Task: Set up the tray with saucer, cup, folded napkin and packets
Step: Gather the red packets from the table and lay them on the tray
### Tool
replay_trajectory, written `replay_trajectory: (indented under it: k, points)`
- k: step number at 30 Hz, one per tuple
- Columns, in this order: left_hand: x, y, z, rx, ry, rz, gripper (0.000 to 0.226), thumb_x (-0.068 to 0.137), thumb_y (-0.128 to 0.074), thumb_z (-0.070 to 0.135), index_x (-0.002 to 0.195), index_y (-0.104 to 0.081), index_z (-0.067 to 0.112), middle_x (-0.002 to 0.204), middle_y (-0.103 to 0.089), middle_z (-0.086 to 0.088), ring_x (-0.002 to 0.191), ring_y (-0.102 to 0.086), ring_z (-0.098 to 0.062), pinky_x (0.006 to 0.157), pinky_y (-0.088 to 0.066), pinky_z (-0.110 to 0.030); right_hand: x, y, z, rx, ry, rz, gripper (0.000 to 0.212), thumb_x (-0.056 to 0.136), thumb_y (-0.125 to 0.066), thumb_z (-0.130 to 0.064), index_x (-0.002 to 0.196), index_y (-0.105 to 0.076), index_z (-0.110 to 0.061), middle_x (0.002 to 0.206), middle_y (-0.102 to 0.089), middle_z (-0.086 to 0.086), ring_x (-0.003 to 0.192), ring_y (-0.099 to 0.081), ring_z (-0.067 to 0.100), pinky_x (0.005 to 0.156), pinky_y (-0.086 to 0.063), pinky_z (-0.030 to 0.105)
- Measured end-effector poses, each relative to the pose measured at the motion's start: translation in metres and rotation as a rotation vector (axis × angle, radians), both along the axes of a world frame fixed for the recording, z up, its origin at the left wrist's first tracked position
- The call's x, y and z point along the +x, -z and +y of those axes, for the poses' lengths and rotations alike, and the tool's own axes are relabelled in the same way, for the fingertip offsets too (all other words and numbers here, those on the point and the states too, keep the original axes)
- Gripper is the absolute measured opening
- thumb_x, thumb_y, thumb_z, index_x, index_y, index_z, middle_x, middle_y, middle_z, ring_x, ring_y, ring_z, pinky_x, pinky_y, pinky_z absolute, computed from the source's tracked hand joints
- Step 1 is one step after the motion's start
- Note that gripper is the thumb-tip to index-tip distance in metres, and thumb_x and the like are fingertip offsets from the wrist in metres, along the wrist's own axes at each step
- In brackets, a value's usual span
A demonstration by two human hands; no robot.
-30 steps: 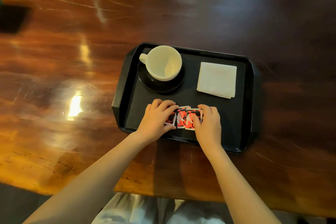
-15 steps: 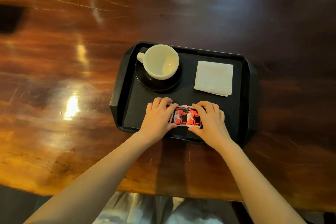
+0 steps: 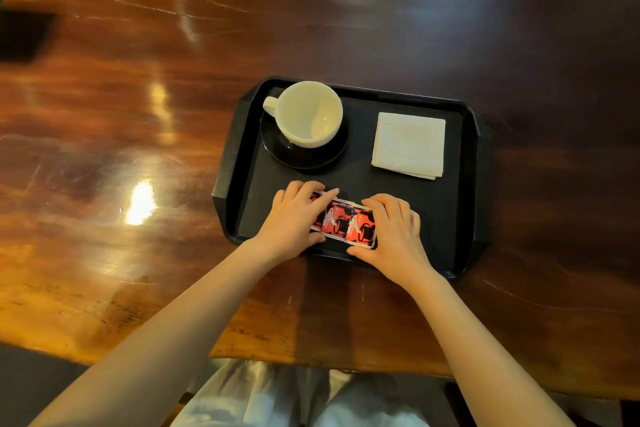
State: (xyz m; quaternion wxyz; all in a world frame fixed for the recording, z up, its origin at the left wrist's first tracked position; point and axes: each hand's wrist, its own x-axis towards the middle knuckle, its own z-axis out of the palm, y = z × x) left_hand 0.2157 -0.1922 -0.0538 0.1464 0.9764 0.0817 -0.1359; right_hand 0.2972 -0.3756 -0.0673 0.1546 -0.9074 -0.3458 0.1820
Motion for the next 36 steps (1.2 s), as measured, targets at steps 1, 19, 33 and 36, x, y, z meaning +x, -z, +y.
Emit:
replay_trajectory:
  k: [1, 19, 33, 36]
  points:
    - [-0.002, 0.000, 0.000, -0.010, -0.021, -0.003, 0.086, 0.077, -0.071, 0.036, 0.146, -0.020, 0.027, 0.146, -0.031, -0.004, 0.132, -0.025, -0.025, 0.105, -0.028, -0.043, 0.000, -0.001, 0.000, -0.003, 0.005, 0.000, 0.084, 0.069, -0.072, -0.050, 0.138, -0.032, -0.023, 0.141, -0.033, -0.001, 0.131, -0.025, 0.018, 0.110, -0.019, 0.039]
    - [-0.010, -0.001, -0.002, 0.006, -0.137, -0.096, 0.079, 0.072, -0.072, 0.049, 0.138, -0.037, 0.022, 0.136, -0.042, -0.004, 0.126, -0.032, -0.023, 0.101, -0.030, -0.039, 0.010, 0.004, 0.007, -0.026, -0.074, -0.032, 0.072, 0.074, -0.068, -0.049, 0.136, -0.036, -0.029, 0.135, -0.036, 0.000, 0.125, -0.027, 0.020, 0.106, -0.023, 0.041]
    - [-0.006, 0.004, -0.010, 0.005, -0.185, -0.117, 0.068, 0.076, -0.068, 0.049, 0.132, -0.045, 0.018, 0.131, -0.047, -0.005, 0.123, -0.036, -0.023, 0.099, -0.030, -0.036, 0.008, 0.002, 0.008, -0.010, -0.042, -0.050, 0.073, 0.076, -0.067, -0.048, 0.138, -0.036, -0.024, 0.135, -0.037, 0.001, 0.125, -0.029, 0.019, 0.107, -0.022, 0.039]
    - [-0.004, 0.004, -0.011, 0.002, -0.189, -0.129, 0.066, 0.076, -0.068, 0.048, 0.130, -0.047, 0.017, 0.130, -0.048, -0.006, 0.121, -0.038, -0.024, 0.097, -0.032, -0.037, 0.011, 0.003, 0.007, -0.019, -0.049, -0.054, 0.073, 0.076, -0.067, -0.048, 0.138, -0.036, -0.025, 0.134, -0.037, 0.002, 0.124, -0.029, 0.020, 0.107, -0.022, 0.040]
